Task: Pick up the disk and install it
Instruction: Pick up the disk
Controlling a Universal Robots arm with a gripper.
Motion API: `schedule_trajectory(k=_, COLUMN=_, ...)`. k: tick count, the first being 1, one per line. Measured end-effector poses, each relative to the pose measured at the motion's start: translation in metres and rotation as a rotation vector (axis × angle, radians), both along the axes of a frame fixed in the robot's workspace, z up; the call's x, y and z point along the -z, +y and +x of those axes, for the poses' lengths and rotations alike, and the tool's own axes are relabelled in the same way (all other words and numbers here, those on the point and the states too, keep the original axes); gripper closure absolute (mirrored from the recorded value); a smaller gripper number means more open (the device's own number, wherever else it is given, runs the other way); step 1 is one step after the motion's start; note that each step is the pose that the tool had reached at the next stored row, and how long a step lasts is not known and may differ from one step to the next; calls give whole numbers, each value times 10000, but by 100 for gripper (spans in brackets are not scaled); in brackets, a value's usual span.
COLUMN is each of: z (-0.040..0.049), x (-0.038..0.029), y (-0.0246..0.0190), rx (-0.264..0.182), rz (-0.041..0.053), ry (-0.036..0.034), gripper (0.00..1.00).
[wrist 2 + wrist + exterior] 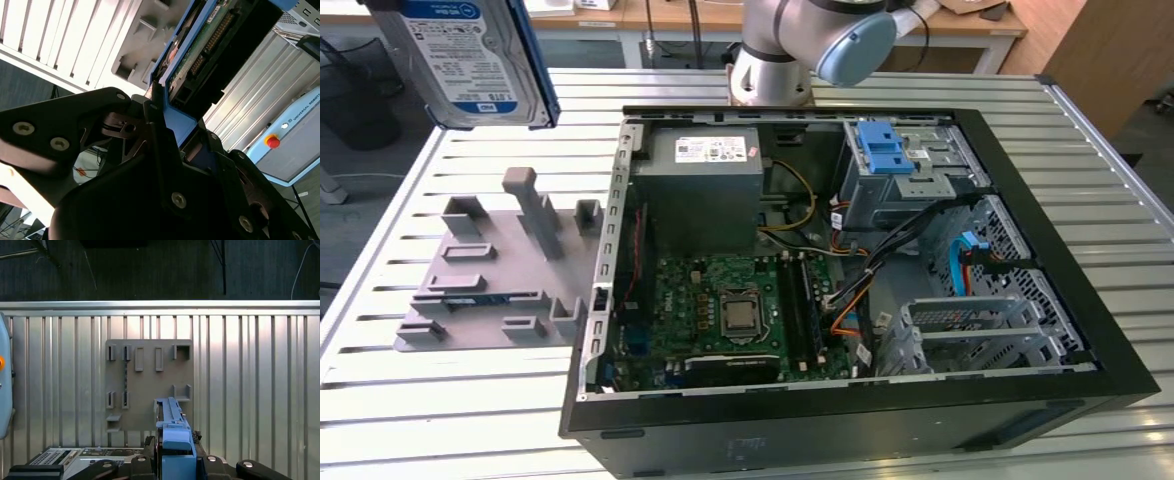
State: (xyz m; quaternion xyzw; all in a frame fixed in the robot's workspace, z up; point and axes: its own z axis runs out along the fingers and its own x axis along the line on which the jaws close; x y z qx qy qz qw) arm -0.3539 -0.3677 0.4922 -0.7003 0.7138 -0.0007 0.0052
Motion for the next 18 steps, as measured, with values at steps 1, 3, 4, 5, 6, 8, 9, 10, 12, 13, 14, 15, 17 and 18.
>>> schedule_trajectory(k=1, z=13, x=0, y=-1, rx=0, rz=0, ry=-1, gripper=64)
schedule_trajectory(k=3, z=38, x=0, y=-2, rx=0, rz=1, ry=0, gripper=64)
schedule_trajectory(k=4, z=49, x=0, y=-3, rx=0, rz=1, ry=-1, gripper=64)
schedule_trajectory(k=5, z=59, x=0, y=-4, rx=0, rz=0, ry=0, gripper=64)
schedule_trajectory(k=6, z=69, x=0, y=-5, rx=0, rz=0, ry=0, gripper=64)
schedule_trajectory(k=8, z=91, x=1, y=-6, rx=0, rz=1, ry=-1, gripper=64)
schedule_trajectory(k=9, z=103, x=0, y=-6, rx=0, rz=1, ry=0, gripper=64)
schedule_trajectory(k=10, z=115, x=0, y=-7, rx=0, rz=1, ry=-1, gripper=64)
schedule_trajectory(k=12, z=138, x=0, y=-8, rx=0, rz=0, ry=1, gripper=64)
schedule_trajectory(k=13, z=148, x=0, y=-9, rx=0, rz=0, ry=0, gripper=64)
schedule_trajectory(k=14, z=156, x=0, y=-9, rx=0, rz=1, ry=-1, gripper=64)
schedule_trajectory(k=15, z=165, x=0, y=-9, rx=0, rz=0, ry=1, gripper=64)
schedule_trajectory(k=17, z=182, x=0, y=-10, rx=0, rz=1, ry=-1, gripper=64)
schedule_trajectory(k=18, z=192, x=0, y=-10, rx=0, rz=1, ry=-1, gripper=64)
